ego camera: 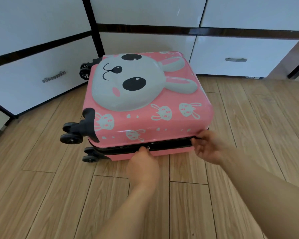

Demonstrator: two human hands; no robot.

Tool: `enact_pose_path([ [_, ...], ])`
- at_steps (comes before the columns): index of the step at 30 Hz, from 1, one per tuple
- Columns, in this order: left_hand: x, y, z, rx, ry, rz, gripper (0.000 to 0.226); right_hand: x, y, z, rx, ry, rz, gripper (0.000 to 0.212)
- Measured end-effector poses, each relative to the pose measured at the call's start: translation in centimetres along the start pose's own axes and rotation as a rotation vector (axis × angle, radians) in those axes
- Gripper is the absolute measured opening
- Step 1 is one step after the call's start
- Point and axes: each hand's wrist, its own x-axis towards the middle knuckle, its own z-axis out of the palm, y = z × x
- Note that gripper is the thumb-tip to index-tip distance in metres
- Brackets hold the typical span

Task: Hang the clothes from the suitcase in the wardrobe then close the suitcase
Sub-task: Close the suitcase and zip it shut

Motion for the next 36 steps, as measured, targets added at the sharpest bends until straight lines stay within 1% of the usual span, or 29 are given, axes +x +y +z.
enact_pose_path([
  [3,-0.3,-0.2,-0.1,-0.007,-0.001,-0.021,0.023,0.4,-1.9,-2.1,0.031,0.006,-0.053,0.018],
  [4,-0.3,-0.2,-0.2,-0.007,-0.001,-0.031,0.023,0.6,-2.0,-2.3,0.002,-0.002,-0.061,0.021],
  [6,-0.3,0.0,-0.3,-0.013,0.003,-0.047,0.022,1.2,-1.7,-2.2,-0.118,0.04,-0.081,0.028],
  [9,-0.5,0.1,-0.4,0.003,0.0,-0.052,0.02,1.1,-0.4,-1.8,-0.227,0.086,-0.107,0.032],
  [12,-1.6,0.8,0.4,0.073,-0.081,0.002,0.018,0.1,0.9,-2.2,-0.287,0.046,-0.085,0.03],
  [16,-4.4,3.1,2.4,0.115,-0.182,0.087,0.022,-1.0,3.5,-2.7,-0.279,-0.034,-0.001,0.035],
  [18,-5.8,3.9,3.2,0.126,-0.215,0.111,0.024,-1.5,4.1,-3.2,-0.32,-0.077,0.059,0.039],
  [20,-6.6,4.0,3.7,0.128,-0.215,0.123,0.027,-2.2,3.4,-3.7,-0.444,-0.103,0.099,0.043],
  [21,-6.7,3.9,3.9,0.116,-0.209,0.123,0.027,-2.5,2.6,-3.8,-0.544,-0.089,0.099,0.044],
  [22,-6.8,3.9,4.1,0.106,-0.205,0.131,0.026,-2.7,1.7,-4.1,-0.65,-0.048,0.067,0.044],
  [24,-6.8,3.7,4.2,0.085,-0.19,0.124,0.024,-2.1,0.0,-4.5,-0.799,0.099,-0.098,0.038],
  [25,-6.8,3.7,4.1,0.073,-0.165,0.133,0.022,-1.4,-0.8,-4.8,-0.799,0.168,-0.19,0.034],
  [26,-6.8,3.6,4.1,0.054,-0.116,0.15,0.021,-0.6,-1.3,-4.8,-0.763,0.2,-0.245,0.029],
  [27,-6.8,3.5,4.2,0.023,-0.055,0.173,0.019,0.0,-1.6,-4.7,-0.706,0.2,-0.272,0.026],
  [28,-6.8,3.4,4.4,-0.011,-0.004,0.183,0.017,0.6,-1.7,-4.5,-0.672,0.183,-0.278,0.028],
  [31,-6.9,3.0,4.8,-0.049,0.059,0.16,0.01,2.5,-1.0,-3.4,-0.654,0.115,-0.253,0.049],
  [33,-6.7,2.5,5.1,-0.028,0.064,0.2,0.009,3.8,0.0,-2.7,-0.604,0.076,-0.197,0.057],
  [34,-6.6,2.2,5.2,0.001,0.053,0.233,0.012,4.4,0.4,-2.6,-0.567,0.06,-0.168,0.057],
  [36,-6.2,1.6,5.5,0.056,0.046,0.305,0.012,5.2,0.5,-2.4,-0.45,0.054,-0.112,0.046],
])
